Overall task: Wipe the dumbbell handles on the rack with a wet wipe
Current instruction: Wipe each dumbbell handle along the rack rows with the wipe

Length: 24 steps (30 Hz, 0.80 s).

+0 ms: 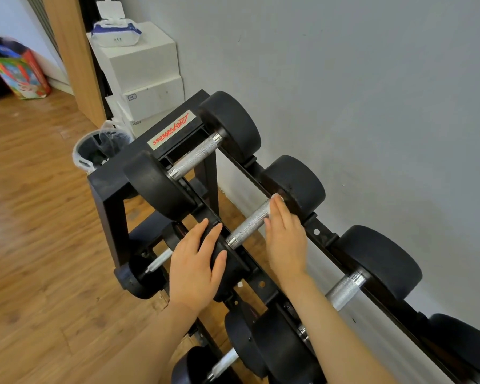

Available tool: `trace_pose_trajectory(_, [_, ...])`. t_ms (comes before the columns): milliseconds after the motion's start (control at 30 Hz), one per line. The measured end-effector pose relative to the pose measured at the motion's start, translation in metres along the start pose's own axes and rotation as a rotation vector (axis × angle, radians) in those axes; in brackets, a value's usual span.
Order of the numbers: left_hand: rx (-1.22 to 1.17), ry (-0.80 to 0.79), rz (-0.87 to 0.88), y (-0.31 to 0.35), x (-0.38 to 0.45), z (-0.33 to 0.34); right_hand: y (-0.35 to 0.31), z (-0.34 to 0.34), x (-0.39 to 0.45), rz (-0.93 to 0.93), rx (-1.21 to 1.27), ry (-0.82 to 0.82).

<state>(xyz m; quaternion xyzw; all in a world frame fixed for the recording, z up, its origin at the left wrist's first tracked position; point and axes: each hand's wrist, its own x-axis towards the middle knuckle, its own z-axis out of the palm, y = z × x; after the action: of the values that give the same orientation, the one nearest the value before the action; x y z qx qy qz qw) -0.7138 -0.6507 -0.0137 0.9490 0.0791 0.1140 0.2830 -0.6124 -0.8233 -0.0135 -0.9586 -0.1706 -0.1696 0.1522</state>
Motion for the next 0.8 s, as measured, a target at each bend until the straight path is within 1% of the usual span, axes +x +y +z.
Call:
trace_pose_trajectory(67, [0.004,-0.002,0.005,0.001,0.0,0.0,-0.004,0.0,0.0,0.039,0.027,0.005])
trace_pose_trajectory(233, [-0.013,-0.009,0.008,0.002,0.001,-0.001,-0.004,-0.004,0.002,-0.01,0.07,-0.005])
trace_pose_trajectory(300, [-0.012,-0.009,0.007,0.002,0.001,-0.001,0.0,-0.005,0.007,0.013,0.083,0.021])
trace_pose_trajectory(367, [-0.013,-0.012,0.002,0.001,0.001,-0.001,-0.004,-0.005,0.006,0.054,0.146,0.028])
trace_pose_trajectory(433, [-0.018,-0.017,0.005,0.001,0.001,-0.001,-0.01,-0.004,0.001,0.01,0.183,0.012])
trace_pose_trajectory(500, [-0.02,-0.018,0.011,0.001,0.001,-0.001,-0.008,-0.005,0.0,-0.068,0.167,-0.012])
trace_pose_trajectory(533, [-0.02,-0.016,0.011,0.001,0.002,-0.001,-0.004,-0.006,0.004,-0.078,0.155,-0.014])
trace_pose_trajectory(633, [-0.016,-0.015,0.009,0.0,0.002,0.0,0.002,-0.008,0.015,0.007,0.158,-0.011])
trace_pose_trajectory(667, [-0.016,-0.018,0.008,0.0,0.002,0.0,0.0,-0.007,0.015,0.006,0.161,-0.02])
trace_pose_trajectory(767, [-0.016,-0.024,0.002,-0.001,0.001,0.0,-0.002,-0.003,0.015,-0.138,0.122,-0.058])
trace_pose_trajectory(800, [-0.013,-0.024,0.002,-0.001,0.002,0.0,0.002,-0.004,0.018,-0.16,0.106,-0.058])
